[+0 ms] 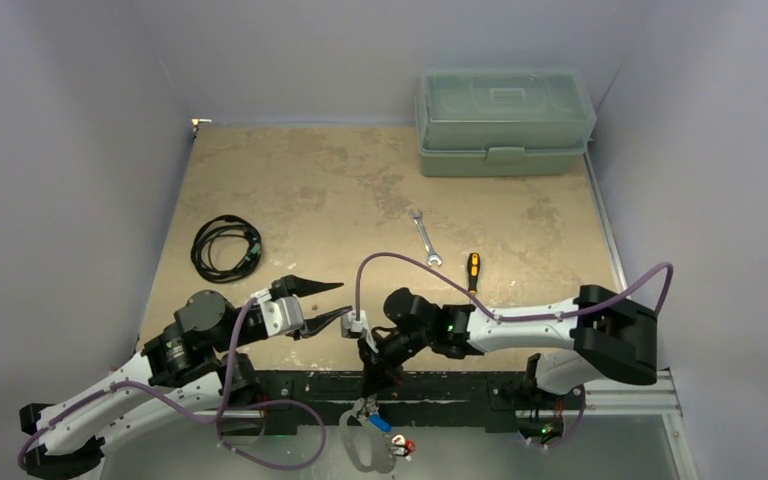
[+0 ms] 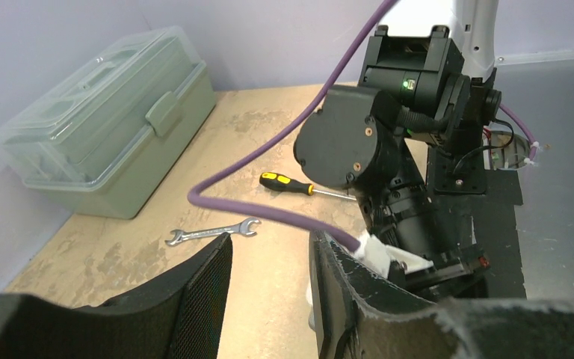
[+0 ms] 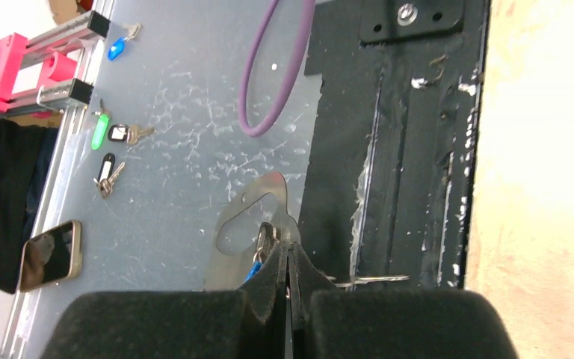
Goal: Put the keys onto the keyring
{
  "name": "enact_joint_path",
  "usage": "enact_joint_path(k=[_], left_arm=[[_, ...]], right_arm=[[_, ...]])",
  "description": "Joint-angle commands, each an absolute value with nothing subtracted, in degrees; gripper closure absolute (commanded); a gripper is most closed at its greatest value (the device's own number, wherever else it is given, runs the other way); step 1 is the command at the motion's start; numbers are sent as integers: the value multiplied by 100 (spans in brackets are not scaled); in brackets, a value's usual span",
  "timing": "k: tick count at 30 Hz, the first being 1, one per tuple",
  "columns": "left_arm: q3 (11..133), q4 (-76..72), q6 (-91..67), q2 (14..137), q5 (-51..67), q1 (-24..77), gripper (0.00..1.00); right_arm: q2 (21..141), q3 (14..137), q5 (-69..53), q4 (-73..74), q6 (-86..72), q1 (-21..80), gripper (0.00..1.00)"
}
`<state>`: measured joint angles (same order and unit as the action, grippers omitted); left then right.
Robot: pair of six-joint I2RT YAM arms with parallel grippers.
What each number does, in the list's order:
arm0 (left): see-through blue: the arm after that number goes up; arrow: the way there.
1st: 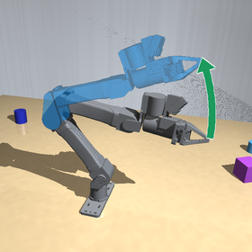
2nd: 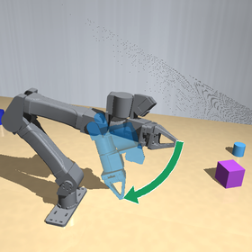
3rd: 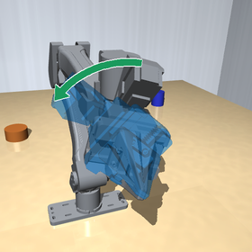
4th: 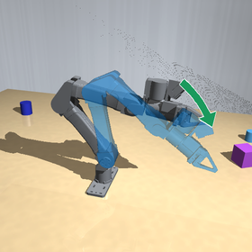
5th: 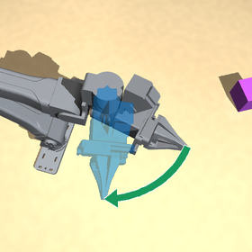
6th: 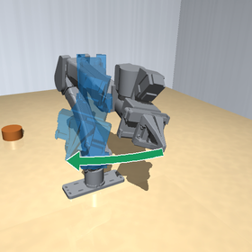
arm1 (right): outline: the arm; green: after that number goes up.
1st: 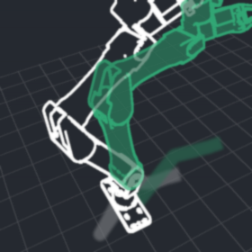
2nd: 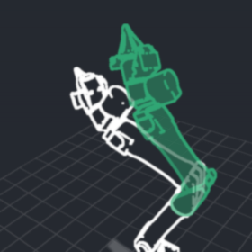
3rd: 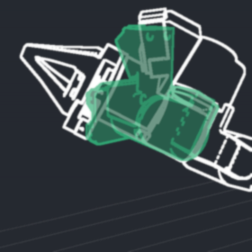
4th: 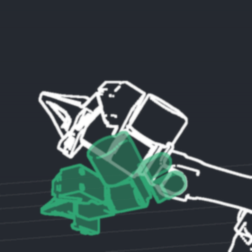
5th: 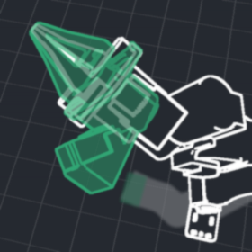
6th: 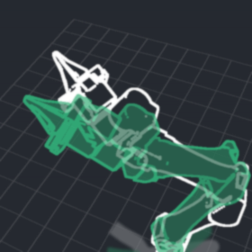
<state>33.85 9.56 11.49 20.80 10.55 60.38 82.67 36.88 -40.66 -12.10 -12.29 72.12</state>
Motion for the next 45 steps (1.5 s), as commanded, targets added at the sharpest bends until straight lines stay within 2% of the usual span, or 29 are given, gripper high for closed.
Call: enact_joint_path(k=[1, 15, 18, 21, 24, 32, 35, 39, 45], left_arm=[[3449, 898, 1058, 2118, 1144, 6020, 59], [3552, 834, 658, 2298, 949, 6025, 58], [3644, 751, -7, 2504, 638, 6020, 57], [3838, 996, -1242, 2816, -282, 6020, 53], [4011, 1336, -1992, 3239, -778, 6021, 55], [3387, 1007, -2885, 3601, -1435, 6021, 56], [3368, 1108, -2916, 3611, -1725, 6021, 56], [3392, 1153, -2790, 3641, -2026, 6021, 56], [3430, 1230, -2777, 3730, -1984, 6025, 56]], right_arm=[[7984, 3746, -3904, -1311, -947, 7009, 100], [7637, 4497, -3103, -332, -352, 6416, 100], [7500, 4542, -2783, -302, -378, 6284, 100], [7363, 4499, -2515, -368, -470, 6166, 100], [7277, 4447, -2263, -396, -535, 6102, 100], [7129, 4170, -1850, -513, -774, 5755, 100], [7298, 4012, -1751, -692, -947, 5582, 100], [7666, 3615, -1520, -1699, -1406, 5520, 100], [8482, 3472, -1668, -2586, -1319, 5501, 100]])
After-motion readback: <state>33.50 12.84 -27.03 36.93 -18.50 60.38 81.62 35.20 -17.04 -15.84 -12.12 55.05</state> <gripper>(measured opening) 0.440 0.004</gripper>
